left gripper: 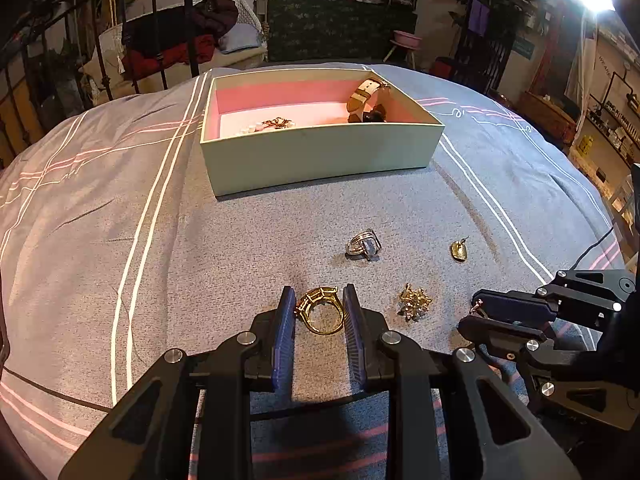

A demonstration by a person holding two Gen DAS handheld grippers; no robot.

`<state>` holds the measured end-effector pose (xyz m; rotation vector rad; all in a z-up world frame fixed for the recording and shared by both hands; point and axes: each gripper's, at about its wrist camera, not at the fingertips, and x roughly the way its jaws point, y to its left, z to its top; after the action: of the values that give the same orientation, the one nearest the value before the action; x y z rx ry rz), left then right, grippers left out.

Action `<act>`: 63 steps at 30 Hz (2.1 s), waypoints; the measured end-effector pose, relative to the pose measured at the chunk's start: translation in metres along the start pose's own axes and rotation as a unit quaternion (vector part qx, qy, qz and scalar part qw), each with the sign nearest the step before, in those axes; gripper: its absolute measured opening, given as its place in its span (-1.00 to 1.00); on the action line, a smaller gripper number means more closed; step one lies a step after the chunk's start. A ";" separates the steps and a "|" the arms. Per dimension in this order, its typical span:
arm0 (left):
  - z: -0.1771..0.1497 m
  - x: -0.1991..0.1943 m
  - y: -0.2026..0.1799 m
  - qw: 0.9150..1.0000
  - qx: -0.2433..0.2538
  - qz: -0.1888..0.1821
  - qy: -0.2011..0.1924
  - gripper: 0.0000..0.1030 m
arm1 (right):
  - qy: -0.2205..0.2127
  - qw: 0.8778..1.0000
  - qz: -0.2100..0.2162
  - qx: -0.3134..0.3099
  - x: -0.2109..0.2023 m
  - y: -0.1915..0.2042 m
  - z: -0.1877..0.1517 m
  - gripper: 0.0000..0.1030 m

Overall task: Organize jewelry
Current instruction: 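Grasp the gold stone ring with the left gripper while the right grasps the silver hoop ring, then carry both rings over the pink box with both grippers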

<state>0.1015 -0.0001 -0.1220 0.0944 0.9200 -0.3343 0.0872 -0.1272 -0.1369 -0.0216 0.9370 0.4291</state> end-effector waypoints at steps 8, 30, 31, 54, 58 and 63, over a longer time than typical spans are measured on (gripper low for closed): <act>0.000 0.000 0.000 1.000 -0.001 0.003 0.001 -0.53 | -0.003 1.000 0.005 0.011 -0.001 0.000 0.001 -0.62; 0.025 -0.001 0.000 1.000 0.000 0.001 -0.008 -0.53 | -0.017 0.999 0.023 0.016 -0.002 -0.008 0.020 -0.61; 0.033 -0.003 0.001 1.000 0.003 0.003 -0.017 -0.53 | -0.024 0.999 0.023 0.011 -0.003 -0.009 0.029 -0.61; 0.175 0.032 0.026 0.998 -0.054 0.017 -0.022 -0.53 | -0.058 0.997 -0.026 -0.030 0.020 -0.047 0.175 -0.61; 0.172 0.037 0.025 0.998 -0.052 0.027 -0.011 -0.53 | -0.056 0.998 -0.018 -0.026 0.024 -0.050 0.172 -0.61; 0.172 0.041 0.025 0.998 -0.056 0.024 -0.007 -0.53 | -0.047 0.998 -0.025 -0.033 0.028 -0.049 0.174 -0.61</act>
<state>0.2641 -0.0248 -0.0519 0.0114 0.9200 -0.2386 0.2541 -0.1276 -0.0627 -0.0837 0.8276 0.4120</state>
